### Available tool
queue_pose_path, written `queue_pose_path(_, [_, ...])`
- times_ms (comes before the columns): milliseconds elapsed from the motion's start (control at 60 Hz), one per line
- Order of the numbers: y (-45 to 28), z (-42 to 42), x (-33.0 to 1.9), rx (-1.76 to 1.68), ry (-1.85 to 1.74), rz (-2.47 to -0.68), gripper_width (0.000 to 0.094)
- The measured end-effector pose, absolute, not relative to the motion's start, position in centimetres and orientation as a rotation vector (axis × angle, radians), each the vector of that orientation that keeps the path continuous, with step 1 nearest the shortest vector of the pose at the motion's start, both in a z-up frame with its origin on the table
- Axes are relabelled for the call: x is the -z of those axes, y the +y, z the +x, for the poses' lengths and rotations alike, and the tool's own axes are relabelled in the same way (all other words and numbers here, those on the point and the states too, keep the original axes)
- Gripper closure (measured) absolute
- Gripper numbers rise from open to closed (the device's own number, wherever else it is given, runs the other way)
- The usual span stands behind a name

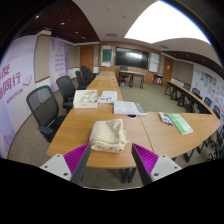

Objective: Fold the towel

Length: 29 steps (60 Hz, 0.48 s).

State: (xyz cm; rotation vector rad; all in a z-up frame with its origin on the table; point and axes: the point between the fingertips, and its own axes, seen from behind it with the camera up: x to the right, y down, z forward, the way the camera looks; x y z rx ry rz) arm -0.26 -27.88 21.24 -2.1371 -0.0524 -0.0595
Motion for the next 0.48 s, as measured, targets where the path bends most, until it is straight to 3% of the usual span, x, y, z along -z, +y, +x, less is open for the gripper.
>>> queue_pose_path(183, [-36.1,-1.7,-24.1,0.064,-0.073,-2.136,0.008])
queue_pose_path(483, [-40.9,-1.8,-26.8,0.067,-0.088,-2.103,0.0084])
